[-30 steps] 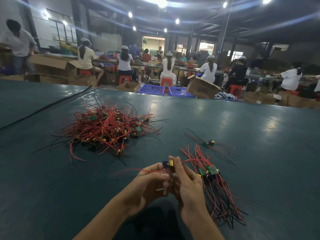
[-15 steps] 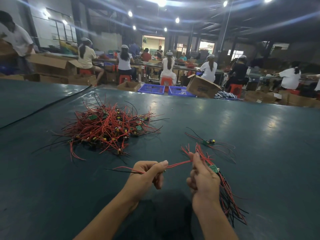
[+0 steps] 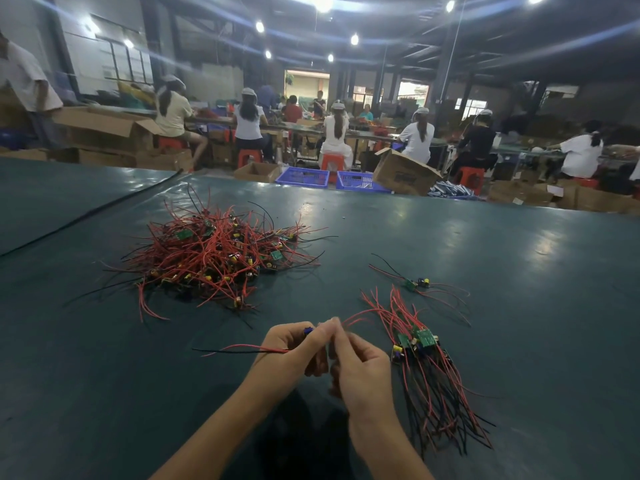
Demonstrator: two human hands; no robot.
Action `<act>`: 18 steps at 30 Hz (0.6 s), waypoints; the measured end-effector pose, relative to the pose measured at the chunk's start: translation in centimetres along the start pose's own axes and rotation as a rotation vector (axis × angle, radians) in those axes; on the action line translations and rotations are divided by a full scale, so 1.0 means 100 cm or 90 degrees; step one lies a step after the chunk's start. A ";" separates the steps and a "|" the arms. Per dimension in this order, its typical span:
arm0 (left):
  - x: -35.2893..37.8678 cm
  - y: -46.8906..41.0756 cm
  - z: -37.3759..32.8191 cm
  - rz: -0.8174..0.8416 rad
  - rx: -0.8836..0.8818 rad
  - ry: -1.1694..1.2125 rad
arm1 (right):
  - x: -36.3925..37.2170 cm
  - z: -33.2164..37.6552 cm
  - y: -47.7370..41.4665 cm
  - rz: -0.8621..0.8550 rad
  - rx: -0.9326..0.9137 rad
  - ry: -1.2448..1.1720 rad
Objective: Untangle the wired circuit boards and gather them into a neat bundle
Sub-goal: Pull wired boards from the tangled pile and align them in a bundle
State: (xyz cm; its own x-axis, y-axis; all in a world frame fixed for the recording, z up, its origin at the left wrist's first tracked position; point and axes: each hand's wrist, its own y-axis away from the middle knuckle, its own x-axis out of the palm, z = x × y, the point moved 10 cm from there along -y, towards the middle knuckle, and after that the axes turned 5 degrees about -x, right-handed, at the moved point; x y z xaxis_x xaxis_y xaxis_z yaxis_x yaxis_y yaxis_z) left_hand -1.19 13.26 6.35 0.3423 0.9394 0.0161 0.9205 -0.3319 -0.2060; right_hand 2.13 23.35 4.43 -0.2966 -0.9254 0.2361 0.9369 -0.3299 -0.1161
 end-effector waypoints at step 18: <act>0.001 0.005 -0.003 -0.030 0.005 -0.103 | -0.051 0.010 -0.021 -0.118 0.028 -0.039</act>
State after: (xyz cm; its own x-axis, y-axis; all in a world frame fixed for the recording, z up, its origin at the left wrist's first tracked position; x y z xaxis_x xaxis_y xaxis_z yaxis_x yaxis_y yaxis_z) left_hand -0.68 13.17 6.57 0.2628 0.9558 -0.1317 0.9334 -0.2864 -0.2163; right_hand 1.84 29.00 4.44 -0.4534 -0.8362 0.3086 0.8752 -0.4831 -0.0232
